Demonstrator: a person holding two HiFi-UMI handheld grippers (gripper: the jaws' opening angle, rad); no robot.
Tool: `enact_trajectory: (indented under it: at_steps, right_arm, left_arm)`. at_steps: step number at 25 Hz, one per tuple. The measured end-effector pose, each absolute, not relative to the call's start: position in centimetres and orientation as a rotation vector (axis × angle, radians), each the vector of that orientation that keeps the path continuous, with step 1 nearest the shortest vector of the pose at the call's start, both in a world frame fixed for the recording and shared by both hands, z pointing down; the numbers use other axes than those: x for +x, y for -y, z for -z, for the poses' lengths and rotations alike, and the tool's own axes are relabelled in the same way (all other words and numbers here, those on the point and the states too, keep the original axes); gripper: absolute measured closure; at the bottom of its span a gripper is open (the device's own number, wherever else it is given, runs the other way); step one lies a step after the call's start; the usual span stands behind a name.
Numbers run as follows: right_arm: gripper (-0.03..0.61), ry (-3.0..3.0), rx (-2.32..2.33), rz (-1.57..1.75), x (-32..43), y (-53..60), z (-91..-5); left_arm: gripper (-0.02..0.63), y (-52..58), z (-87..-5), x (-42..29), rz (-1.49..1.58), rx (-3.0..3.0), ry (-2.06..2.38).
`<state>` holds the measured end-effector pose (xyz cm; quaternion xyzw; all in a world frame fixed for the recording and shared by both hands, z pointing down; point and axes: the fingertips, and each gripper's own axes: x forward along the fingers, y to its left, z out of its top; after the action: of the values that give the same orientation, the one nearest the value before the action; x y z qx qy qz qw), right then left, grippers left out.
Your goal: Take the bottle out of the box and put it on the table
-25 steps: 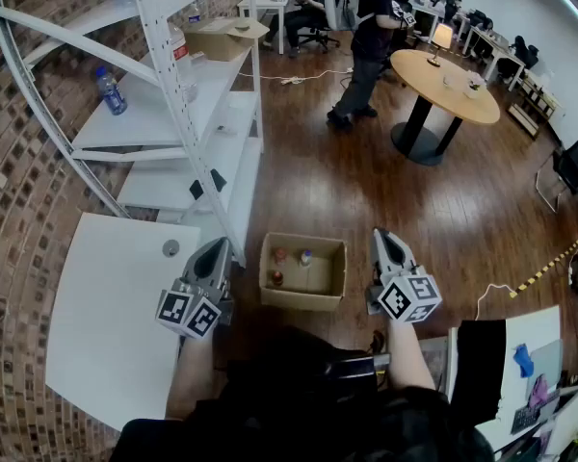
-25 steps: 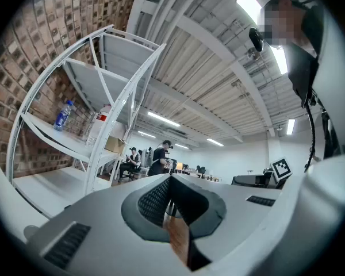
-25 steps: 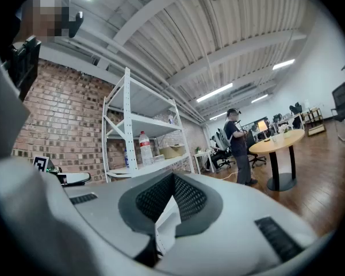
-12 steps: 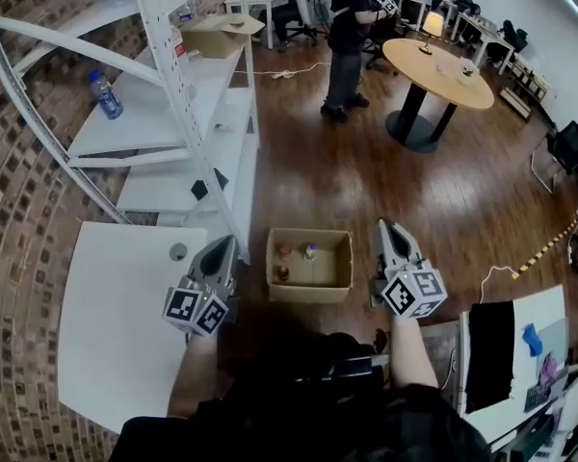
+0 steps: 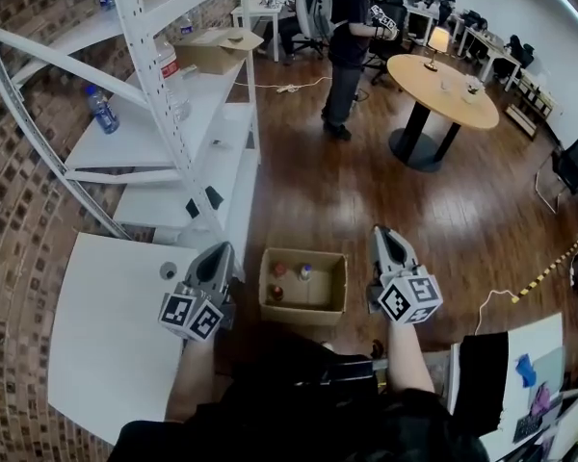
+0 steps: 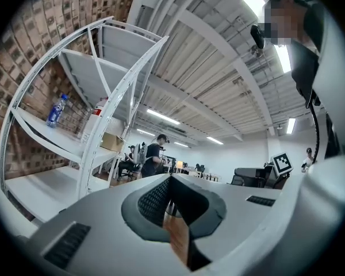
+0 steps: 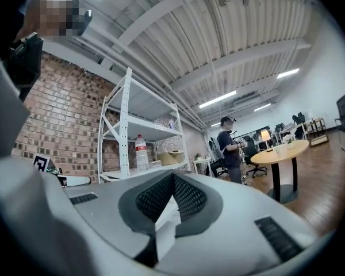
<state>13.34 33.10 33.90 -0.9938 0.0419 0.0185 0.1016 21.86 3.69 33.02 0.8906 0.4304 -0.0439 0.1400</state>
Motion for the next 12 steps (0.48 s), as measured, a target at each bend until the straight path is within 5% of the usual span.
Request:
enact_trajectory:
  at_steps: [12]
  right_arm:
    - [0.574, -0.243, -2.891, 0.023, 15.4, -40.7, -37.2]
  left_arm:
    - [0.62, -10.8, -33.4, 23.4, 0.106, 2.648, -1.183]
